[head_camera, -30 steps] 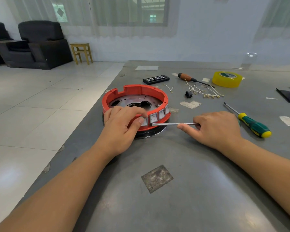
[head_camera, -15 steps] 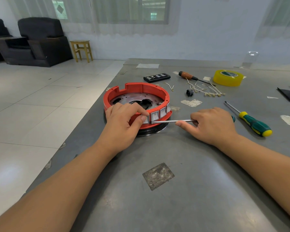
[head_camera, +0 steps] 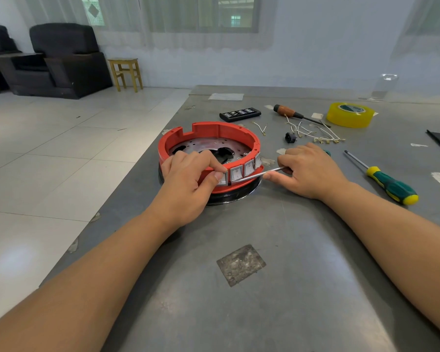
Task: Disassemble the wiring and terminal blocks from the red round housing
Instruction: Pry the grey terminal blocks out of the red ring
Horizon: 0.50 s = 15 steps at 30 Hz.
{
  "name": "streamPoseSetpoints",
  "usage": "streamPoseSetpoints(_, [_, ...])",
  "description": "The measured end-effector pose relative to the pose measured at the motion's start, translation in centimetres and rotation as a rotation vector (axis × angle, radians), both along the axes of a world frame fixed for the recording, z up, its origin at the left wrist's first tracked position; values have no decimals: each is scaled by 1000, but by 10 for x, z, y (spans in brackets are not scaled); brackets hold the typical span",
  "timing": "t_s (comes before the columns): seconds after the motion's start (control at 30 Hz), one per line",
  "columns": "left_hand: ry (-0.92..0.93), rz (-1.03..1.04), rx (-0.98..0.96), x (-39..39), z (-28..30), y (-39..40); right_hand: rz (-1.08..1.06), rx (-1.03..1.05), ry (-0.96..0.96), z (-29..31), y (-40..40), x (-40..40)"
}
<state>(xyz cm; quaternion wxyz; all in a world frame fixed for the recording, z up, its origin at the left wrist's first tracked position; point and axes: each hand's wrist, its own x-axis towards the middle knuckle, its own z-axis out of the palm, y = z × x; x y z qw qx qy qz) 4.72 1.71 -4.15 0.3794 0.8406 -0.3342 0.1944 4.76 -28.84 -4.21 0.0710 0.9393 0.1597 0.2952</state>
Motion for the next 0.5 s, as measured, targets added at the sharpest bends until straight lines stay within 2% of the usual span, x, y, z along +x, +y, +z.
streamPoseSetpoints(0.17, [58,-13,-22,-1,-1,1,21,-32,97,0,-3,14])
streamPoseSetpoints(0.5, [-53,-30,9,0,-5,5,8,-6,100,1,-3,0])
